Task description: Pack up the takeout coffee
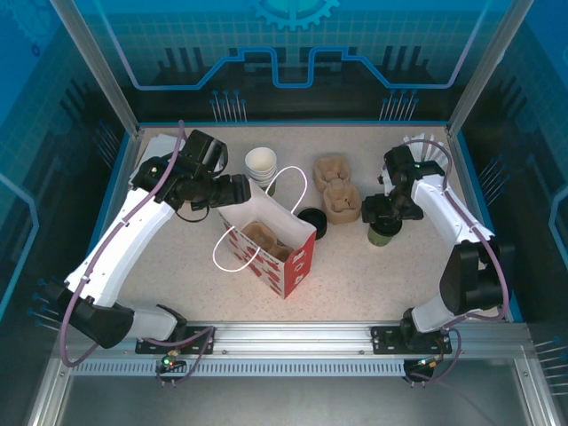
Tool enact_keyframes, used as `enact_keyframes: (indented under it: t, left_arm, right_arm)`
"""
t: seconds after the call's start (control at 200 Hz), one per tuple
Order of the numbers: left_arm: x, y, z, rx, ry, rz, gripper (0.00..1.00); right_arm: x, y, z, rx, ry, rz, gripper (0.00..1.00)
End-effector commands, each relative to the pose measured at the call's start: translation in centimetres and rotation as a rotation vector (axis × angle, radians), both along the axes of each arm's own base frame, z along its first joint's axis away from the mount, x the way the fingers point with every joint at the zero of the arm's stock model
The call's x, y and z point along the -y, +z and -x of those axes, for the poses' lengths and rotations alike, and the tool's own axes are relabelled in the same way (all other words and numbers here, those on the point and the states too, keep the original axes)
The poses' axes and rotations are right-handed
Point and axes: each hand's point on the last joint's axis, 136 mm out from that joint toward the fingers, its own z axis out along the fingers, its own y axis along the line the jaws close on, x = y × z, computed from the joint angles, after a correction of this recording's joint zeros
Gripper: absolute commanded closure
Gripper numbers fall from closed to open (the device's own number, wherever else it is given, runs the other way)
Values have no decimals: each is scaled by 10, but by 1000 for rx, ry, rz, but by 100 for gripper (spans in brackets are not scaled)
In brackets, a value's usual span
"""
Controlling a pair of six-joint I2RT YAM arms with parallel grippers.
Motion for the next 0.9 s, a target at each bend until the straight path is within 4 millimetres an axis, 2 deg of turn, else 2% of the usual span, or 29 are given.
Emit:
enact_keyframes:
  t: [0.0,0.32,0.895]
  left_arm:
    - [-9,4,6,11,-4,-21,16]
    - [-10,2,8,6,-5,-26,10]
    - [-9,0,8,-3,-9,-27,9]
  right_arm:
    - [7,9,7,5,-8,8,0]
    - [3,-9,12,-50,-2,-15,0]
    - [-1,-30,6,-83,6,-28,0]
